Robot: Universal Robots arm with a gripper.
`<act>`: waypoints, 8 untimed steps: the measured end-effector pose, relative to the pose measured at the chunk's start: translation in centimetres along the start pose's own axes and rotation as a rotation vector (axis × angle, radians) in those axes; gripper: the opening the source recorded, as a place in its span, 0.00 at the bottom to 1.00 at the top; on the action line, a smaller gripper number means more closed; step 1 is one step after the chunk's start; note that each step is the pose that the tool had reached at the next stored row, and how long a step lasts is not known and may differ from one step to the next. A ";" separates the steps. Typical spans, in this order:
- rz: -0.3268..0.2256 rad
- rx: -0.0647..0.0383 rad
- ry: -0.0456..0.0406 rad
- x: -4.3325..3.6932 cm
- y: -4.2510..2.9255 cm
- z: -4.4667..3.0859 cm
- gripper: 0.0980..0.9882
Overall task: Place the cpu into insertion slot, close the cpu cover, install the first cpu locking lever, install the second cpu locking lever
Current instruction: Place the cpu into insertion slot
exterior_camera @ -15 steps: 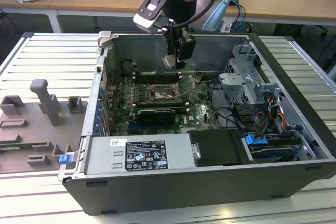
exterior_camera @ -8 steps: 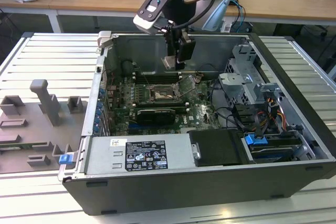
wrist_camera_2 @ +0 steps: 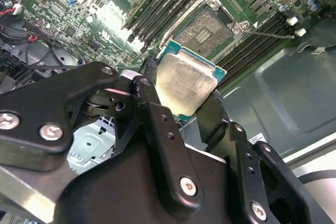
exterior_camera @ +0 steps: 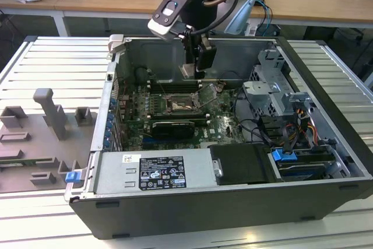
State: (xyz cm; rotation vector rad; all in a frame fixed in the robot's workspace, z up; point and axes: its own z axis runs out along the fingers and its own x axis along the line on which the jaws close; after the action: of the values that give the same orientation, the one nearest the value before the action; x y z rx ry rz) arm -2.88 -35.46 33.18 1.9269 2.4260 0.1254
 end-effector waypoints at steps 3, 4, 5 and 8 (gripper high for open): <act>0.002 0.000 -0.0002 0.00 -0.01 0.10 0.50; 0.003 0.000 -0.0002 0.00 -0.01 0.16 0.50; 0.005 0.000 -0.0004 -0.01 -0.02 0.21 0.50; 0.007 0.000 -0.0007 -0.01 -0.03 0.34 0.50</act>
State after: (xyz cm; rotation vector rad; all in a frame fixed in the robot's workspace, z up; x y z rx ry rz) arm -2.89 -35.46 32.84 1.9357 2.4186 0.1252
